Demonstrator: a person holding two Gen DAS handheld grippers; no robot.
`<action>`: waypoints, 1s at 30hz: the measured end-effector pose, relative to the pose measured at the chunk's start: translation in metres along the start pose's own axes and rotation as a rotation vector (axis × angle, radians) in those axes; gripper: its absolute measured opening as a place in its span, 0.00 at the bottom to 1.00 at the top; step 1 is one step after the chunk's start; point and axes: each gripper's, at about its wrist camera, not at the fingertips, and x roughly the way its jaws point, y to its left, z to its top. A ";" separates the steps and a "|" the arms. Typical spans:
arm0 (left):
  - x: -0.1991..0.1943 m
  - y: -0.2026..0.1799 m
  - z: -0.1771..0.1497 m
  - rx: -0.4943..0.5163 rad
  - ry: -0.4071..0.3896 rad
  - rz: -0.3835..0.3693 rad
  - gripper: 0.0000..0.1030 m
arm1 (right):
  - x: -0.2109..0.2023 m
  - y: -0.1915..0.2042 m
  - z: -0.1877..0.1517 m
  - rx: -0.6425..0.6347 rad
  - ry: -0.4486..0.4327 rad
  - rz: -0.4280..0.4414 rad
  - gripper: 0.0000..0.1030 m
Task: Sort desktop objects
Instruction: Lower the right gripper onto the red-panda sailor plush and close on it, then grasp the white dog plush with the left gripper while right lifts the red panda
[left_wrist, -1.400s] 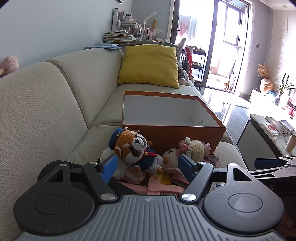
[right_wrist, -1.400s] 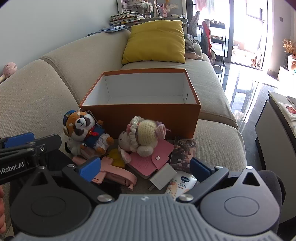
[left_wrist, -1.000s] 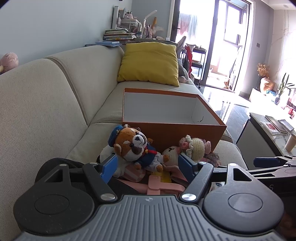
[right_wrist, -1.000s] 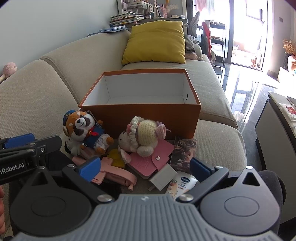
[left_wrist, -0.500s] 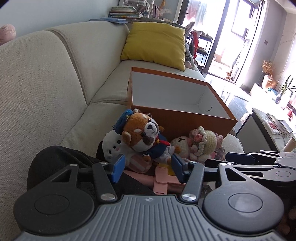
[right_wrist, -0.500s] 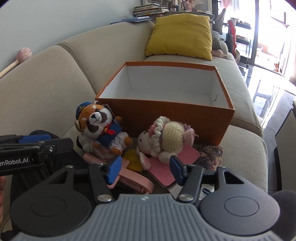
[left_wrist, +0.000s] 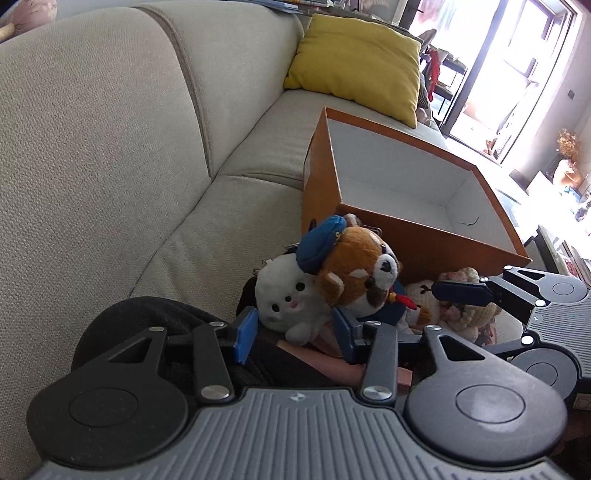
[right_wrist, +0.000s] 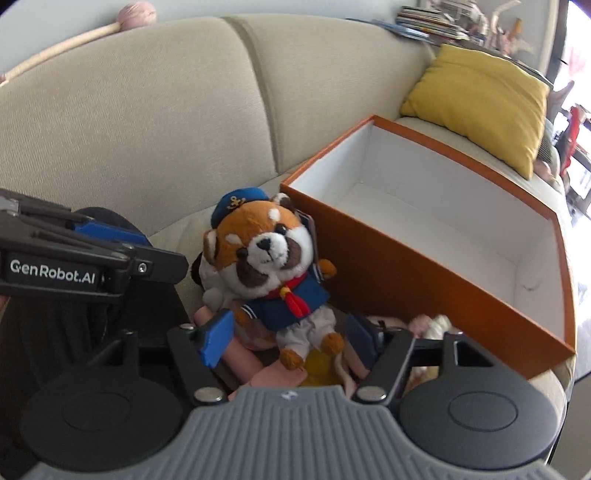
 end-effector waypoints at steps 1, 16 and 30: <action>0.002 0.002 0.002 -0.006 0.004 0.000 0.50 | 0.004 0.001 0.004 -0.018 0.004 0.009 0.74; 0.019 0.028 0.009 -0.036 0.037 -0.014 0.50 | 0.055 0.008 0.034 -0.112 0.046 0.030 0.75; 0.017 0.021 0.013 -0.053 0.033 -0.026 0.50 | 0.025 -0.001 0.031 -0.066 0.026 0.018 0.54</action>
